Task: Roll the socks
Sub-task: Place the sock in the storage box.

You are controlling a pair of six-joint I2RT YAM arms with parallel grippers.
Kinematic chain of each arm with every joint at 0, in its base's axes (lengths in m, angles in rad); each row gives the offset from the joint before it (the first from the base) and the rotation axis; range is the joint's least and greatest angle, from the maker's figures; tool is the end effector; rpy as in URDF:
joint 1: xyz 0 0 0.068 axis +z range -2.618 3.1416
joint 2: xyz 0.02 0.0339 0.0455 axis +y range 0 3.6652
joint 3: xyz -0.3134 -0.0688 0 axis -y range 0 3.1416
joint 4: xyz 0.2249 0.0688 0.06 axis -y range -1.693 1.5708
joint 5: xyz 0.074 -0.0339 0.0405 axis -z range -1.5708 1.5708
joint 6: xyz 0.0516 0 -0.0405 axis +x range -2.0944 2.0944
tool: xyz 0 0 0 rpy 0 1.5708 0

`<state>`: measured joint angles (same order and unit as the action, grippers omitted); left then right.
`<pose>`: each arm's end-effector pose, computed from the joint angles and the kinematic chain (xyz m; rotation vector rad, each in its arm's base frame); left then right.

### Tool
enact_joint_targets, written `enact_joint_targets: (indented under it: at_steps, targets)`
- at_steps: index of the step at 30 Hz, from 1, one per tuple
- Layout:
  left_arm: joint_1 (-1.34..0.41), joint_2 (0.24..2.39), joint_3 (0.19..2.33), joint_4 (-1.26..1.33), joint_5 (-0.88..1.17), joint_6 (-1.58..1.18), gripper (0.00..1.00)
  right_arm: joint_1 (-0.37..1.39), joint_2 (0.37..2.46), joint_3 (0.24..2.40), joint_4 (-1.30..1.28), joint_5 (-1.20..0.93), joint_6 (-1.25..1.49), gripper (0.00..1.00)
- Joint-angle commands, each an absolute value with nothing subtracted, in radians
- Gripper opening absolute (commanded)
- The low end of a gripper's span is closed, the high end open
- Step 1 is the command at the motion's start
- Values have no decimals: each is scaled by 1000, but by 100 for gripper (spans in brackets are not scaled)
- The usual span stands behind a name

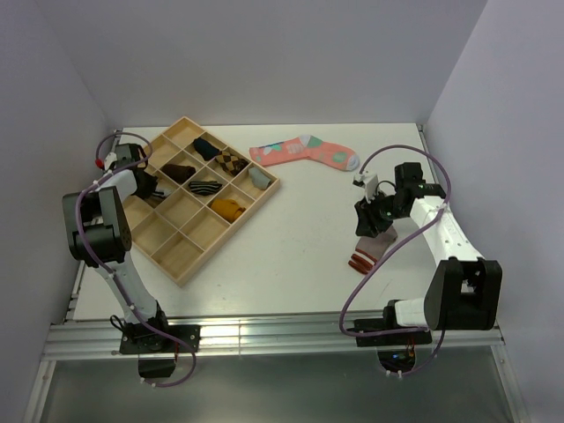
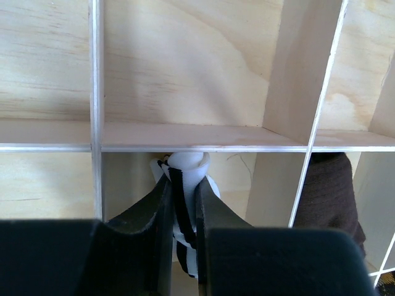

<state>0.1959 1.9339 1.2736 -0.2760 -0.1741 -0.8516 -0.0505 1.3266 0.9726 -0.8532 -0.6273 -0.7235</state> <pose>0.4100 0.0905 0.2154 -1.3054 2.1177 -0.0575 0.2184 0.0193 0.2877 -0.9725 2.3257 0.5812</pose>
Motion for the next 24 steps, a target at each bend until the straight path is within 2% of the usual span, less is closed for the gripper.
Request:
enact_joint_targets:
  at_steps: [1, 3, 4, 6, 7, 11, 24]
  targets:
    - [210, 1930, 1267, -356, -245, -839, 13, -58, 1289, 965, -844, -617, -733, 51]
    - [210, 1928, 1270, -362, -244, -838, 19, -58, 1289, 968, -847, -615, -735, 51]
    - [210, 1928, 1275, -370, -245, -835, 27, -60, 1287, 968, -848, -614, -732, 51]
    - [210, 1924, 1278, -367, -223, -825, 31, -58, 1287, 969, -850, -612, -730, 51]
    - [209, 1922, 1282, -371, -216, -821, 37, -58, 1289, 973, -851, -614, -729, 51]
    - [204, 1898, 1299, -379, -215, -815, 44, -58, 1299, 988, -862, -618, -727, 52]
    - [173, 1772, 1370, -411, -158, -810, 51, -58, 1289, 1012, -867, -604, -709, 54]
